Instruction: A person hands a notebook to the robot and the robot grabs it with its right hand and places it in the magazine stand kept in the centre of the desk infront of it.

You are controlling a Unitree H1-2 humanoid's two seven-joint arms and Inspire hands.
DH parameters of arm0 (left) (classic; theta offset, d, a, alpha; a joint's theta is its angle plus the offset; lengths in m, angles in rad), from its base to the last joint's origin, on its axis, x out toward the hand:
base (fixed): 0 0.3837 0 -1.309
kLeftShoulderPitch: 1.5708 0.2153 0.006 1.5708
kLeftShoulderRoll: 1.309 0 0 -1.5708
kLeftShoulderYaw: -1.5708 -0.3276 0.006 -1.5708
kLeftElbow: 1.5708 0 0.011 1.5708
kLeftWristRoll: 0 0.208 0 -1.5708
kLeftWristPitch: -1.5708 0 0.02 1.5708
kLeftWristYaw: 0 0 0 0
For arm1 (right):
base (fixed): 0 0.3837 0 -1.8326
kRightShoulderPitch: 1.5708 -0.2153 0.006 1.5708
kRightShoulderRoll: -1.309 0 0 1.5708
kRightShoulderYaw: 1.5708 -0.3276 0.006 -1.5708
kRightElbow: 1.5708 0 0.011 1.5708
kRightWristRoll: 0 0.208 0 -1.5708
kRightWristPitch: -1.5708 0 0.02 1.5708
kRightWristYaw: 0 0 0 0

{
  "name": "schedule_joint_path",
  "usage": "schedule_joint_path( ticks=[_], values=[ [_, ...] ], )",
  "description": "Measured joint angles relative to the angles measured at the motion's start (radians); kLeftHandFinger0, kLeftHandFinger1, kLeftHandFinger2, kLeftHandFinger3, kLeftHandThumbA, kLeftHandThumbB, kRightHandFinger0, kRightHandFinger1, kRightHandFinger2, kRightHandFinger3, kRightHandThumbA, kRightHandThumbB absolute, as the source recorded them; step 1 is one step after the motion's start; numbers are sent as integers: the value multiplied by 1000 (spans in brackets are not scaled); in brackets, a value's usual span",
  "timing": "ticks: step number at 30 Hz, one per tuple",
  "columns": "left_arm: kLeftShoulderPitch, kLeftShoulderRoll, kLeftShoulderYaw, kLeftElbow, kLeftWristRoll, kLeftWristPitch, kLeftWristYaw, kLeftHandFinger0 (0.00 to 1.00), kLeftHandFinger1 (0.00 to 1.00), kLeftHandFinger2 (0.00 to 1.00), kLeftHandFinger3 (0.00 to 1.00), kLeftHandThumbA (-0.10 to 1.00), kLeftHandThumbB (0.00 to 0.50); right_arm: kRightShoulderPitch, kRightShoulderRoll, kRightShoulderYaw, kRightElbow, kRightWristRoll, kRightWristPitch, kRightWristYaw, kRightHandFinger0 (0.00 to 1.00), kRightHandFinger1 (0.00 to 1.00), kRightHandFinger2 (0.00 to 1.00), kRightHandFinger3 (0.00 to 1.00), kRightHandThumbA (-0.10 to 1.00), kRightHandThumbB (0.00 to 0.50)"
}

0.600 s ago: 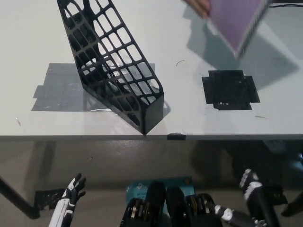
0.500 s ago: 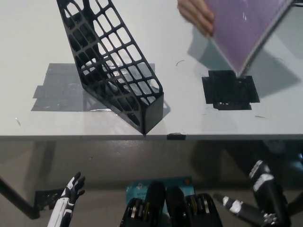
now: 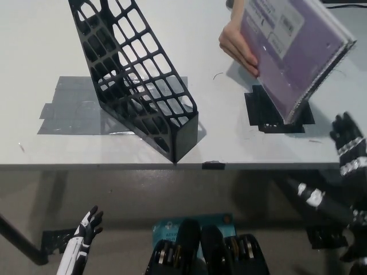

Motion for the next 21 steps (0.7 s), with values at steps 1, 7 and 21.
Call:
schedule_joint_path(
  ticks=[1,7,21],
  values=[
    [0,0,0,0,0,0,0,971,1000,1000,1000,1000,500,-17,-1,-12,0,10,12,-3,1000,1000,1000,1000,1000,203],
    [0,0,0,0,0,0,0,974,1000,1000,1000,1000,500,-94,-4,-64,2,48,68,-24,1000,1000,1000,1000,1000,236],
    [-12,1,0,0,-1,0,0,974,1000,1000,1000,1000,500,-211,-13,-77,67,56,115,-42,1000,1000,1000,1000,1000,197]
  ],
)
